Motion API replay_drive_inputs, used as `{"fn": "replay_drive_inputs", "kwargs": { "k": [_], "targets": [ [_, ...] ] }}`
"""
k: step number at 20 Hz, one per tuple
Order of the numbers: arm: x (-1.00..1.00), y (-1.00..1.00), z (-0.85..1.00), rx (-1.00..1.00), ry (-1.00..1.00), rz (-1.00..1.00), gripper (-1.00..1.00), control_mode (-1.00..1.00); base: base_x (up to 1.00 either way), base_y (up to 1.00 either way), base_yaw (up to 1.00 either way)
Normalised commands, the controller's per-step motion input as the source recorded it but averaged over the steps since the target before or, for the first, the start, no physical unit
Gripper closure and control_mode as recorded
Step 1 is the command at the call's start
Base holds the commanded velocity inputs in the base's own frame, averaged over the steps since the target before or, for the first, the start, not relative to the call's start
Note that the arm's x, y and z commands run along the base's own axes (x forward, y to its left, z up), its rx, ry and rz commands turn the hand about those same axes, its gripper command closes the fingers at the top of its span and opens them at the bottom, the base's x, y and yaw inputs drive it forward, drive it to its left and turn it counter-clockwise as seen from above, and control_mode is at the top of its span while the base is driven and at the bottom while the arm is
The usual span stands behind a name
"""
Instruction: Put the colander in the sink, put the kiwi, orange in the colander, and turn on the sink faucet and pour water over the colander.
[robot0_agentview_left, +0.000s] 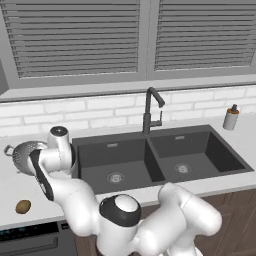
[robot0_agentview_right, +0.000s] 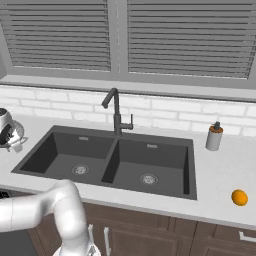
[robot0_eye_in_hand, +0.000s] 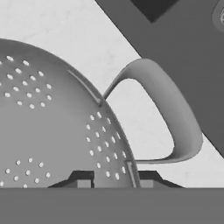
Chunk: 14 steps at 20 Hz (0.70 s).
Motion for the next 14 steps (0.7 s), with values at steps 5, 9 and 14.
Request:
{"fn": "replay_drive_inputs", "kwargs": {
  "k": [5,9,14],
  "targets": [
    [-0.22,0.01,0.22,0.06,-0.07,-0.37,1.0,-1.0,0.0,0.0,0.0],
    [-0.26,0.02,0.58,0.08,-0.06,-0.4,1.0,-1.0,0.0,0.0,0.0],
    [-0.59,-0.14,0.56,0.14,-0.07,-0.57,1.0,-1.0,0.0,0.0,0.0]
  ]
}}
